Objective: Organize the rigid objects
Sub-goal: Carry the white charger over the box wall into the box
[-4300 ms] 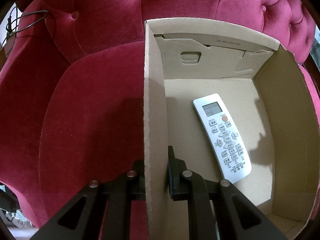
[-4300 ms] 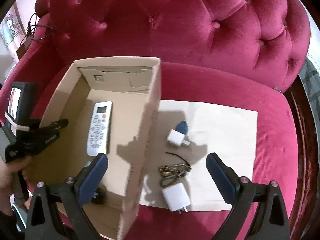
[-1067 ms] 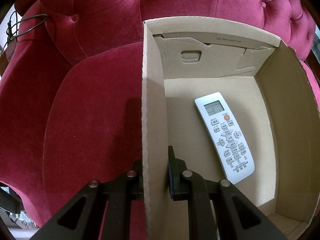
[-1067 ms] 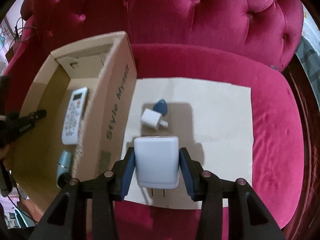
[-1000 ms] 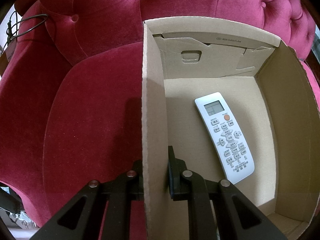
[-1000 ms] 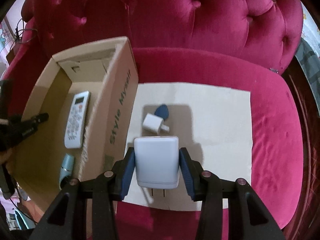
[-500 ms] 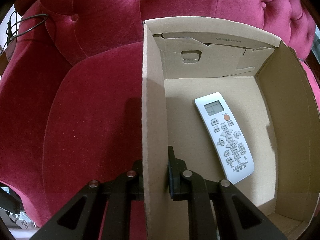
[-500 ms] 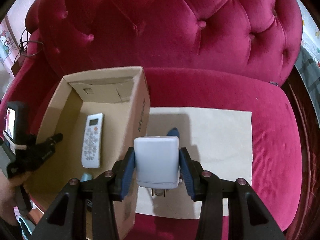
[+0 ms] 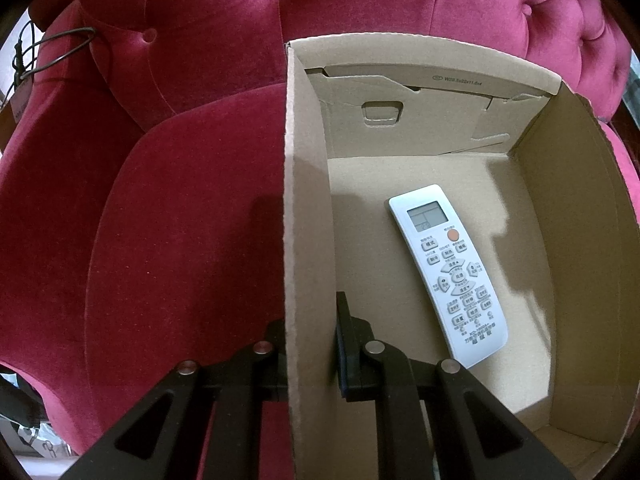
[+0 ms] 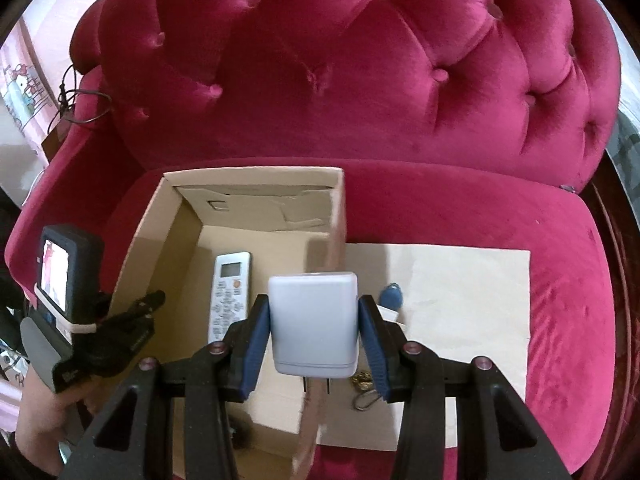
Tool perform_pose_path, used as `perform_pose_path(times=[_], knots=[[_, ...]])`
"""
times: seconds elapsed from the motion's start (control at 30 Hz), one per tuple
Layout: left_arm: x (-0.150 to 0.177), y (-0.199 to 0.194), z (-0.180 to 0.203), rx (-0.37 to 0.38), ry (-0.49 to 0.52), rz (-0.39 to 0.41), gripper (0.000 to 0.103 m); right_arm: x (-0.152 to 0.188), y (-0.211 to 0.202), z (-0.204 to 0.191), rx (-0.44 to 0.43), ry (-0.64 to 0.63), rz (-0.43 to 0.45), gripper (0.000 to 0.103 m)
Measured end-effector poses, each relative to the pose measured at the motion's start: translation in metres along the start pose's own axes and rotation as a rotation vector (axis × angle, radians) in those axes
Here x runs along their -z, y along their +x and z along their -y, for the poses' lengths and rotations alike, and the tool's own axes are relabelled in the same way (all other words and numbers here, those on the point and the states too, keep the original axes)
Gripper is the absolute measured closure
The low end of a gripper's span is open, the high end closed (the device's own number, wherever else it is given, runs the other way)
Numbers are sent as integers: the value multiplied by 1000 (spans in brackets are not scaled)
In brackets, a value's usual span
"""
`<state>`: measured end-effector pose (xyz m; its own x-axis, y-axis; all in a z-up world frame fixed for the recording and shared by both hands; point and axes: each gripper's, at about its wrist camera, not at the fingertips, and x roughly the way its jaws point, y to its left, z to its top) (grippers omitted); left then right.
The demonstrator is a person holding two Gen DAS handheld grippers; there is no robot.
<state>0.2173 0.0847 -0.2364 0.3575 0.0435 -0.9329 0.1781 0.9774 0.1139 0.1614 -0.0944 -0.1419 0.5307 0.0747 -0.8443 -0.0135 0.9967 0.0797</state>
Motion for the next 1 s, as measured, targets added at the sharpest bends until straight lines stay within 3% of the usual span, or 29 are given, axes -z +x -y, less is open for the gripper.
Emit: perform_pose_path(times=[0.53, 1.0], knots=[[0, 1, -7, 16, -4, -1, 89, -4, 33, -48, -66, -49, -29, 56], [-1, 1, -8, 19, -7, -2, 89, 6, 94, -67, -48, -64, -166, 56]])
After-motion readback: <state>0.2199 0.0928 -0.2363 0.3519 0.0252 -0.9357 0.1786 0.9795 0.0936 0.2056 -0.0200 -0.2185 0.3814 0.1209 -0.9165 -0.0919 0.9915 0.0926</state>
